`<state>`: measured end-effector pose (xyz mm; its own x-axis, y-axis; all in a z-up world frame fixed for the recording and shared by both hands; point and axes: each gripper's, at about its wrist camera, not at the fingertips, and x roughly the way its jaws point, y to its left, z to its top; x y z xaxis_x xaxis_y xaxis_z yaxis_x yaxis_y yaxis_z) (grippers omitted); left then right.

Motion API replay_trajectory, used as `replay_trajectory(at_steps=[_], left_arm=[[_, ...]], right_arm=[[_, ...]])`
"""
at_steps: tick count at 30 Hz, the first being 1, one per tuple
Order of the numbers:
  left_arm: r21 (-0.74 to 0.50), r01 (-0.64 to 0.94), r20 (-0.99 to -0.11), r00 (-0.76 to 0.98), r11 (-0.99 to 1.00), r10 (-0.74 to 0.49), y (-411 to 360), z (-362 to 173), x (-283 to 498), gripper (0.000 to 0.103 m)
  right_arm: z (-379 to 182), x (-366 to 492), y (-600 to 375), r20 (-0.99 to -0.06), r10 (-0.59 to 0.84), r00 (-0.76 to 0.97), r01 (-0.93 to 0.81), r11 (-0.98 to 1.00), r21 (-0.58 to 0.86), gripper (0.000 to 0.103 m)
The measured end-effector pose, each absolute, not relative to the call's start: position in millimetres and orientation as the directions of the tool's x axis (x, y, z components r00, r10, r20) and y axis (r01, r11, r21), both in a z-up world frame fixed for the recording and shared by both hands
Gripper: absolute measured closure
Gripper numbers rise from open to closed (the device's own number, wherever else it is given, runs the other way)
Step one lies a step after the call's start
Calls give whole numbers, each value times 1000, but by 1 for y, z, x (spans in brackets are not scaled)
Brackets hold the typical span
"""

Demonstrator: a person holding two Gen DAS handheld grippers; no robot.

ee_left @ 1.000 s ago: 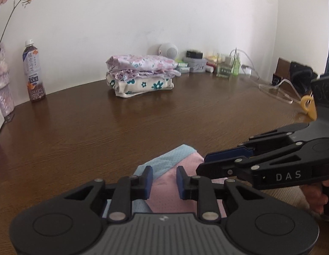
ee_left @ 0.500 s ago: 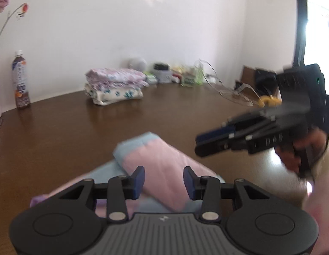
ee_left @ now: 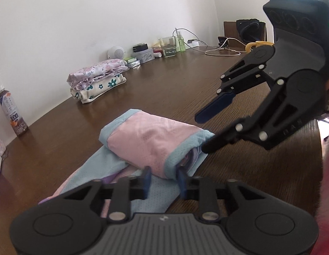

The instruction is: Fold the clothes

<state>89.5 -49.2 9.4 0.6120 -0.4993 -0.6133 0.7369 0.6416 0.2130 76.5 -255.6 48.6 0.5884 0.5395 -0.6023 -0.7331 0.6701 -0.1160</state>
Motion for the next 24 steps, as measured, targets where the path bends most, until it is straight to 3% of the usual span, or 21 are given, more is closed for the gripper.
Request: replay_trajectory(at_steps=[4, 11, 15, 24], left_arm=[[248, 727, -597, 635, 641, -489, -57, 8, 83, 97], [239, 693, -577, 664, 680, -475, -54, 9, 74, 97], [227, 689, -574, 666, 688, -477, -48, 13, 70, 94], [215, 695, -573, 659, 686, -487, -46, 13, 73, 93]], right_arm=[[44, 67, -237, -596, 495, 633, -741, 610, -280, 52], [33, 63, -209, -586, 459, 668, -735, 531, -423, 56], [30, 64, -203, -589, 441, 677, -726, 531, -438, 65], [30, 63, -203, -584, 433, 687, -714, 552, -431, 65]])
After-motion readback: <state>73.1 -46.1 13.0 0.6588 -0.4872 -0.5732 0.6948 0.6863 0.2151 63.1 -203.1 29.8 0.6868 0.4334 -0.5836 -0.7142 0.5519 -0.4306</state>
